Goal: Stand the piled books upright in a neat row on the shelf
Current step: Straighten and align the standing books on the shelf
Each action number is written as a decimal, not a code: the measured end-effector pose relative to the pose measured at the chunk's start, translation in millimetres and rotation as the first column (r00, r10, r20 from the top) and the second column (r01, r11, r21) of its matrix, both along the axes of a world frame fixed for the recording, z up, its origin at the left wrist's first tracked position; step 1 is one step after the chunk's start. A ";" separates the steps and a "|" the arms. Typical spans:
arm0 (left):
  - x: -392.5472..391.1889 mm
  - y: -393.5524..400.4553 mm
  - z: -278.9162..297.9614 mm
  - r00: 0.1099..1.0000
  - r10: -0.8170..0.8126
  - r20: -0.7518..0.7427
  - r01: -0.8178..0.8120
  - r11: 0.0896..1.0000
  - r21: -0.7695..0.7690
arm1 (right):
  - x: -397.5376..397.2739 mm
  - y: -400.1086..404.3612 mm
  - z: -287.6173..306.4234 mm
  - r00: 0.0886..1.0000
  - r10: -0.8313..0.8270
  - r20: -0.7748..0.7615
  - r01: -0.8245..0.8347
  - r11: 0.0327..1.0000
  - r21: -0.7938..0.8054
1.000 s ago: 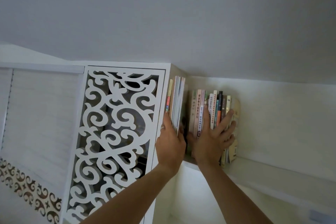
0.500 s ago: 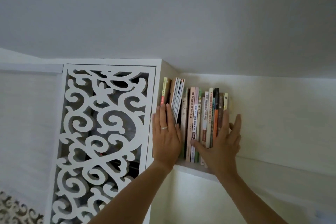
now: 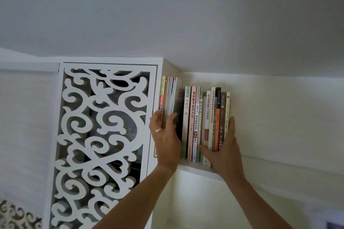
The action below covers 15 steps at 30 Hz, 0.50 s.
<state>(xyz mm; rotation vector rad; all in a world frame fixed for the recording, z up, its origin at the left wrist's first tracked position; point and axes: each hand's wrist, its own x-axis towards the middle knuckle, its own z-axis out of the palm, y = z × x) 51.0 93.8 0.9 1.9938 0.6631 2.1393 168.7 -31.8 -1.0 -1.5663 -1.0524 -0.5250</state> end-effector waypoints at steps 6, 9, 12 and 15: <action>3.3 -15.4 -2.9 0.970 0.240 -0.031 -0.242 0.962 -0.127 | -0.1 -1.5 -0.3 0.998 0.038 0.042 -0.038 0.999 -0.004; 3.6 -20.4 -8.8 0.960 0.264 -0.094 -0.276 0.948 -0.158 | -0.2 -0.6 0.4 0.998 0.031 0.053 -0.030 1.000 -0.007; 7.5 -24.5 -13.9 0.954 0.281 -0.106 -0.290 0.954 -0.080 | 0.1 0.7 1.5 0.998 0.024 0.060 -0.023 1.000 -0.007; 6.6 -22.3 -8.0 0.950 0.292 -0.114 -0.304 0.946 -0.109 | 0.8 0.2 0.6 0.998 0.013 0.065 -0.012 1.000 -0.006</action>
